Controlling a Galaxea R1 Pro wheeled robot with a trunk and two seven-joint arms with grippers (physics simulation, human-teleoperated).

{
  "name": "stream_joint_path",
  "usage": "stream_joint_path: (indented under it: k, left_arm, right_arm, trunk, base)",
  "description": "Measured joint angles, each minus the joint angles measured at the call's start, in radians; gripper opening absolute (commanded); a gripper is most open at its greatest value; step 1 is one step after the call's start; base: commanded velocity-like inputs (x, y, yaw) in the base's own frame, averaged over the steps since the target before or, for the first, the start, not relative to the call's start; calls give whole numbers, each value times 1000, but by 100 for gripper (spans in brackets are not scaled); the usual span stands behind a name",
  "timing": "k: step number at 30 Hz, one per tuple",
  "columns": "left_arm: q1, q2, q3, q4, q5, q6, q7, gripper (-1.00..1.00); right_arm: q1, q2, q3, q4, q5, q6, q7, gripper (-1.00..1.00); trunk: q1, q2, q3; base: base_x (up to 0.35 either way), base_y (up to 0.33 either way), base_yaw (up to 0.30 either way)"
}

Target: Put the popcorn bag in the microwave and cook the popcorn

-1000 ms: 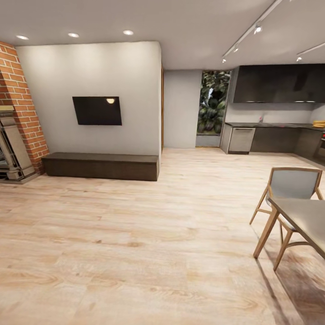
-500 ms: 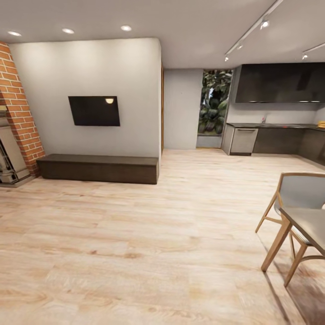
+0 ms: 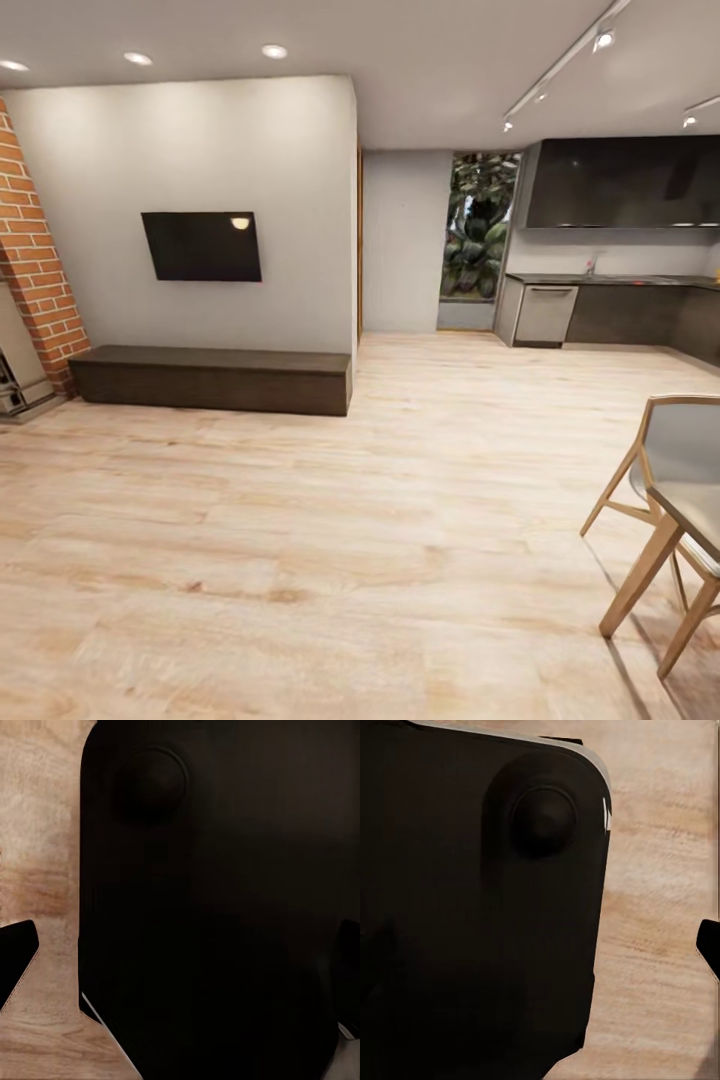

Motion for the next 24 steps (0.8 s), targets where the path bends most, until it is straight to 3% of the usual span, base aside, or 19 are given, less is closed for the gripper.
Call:
stream_joint_path:
  k: [24]
  left_arm:
    - [0,-2,0,0,1,10,1,100]
  right_arm:
    - [0,0,0,0,-3,-3,0,100]
  trunk:
    - [0,0,0]
  base:
    - [328,-36,0]
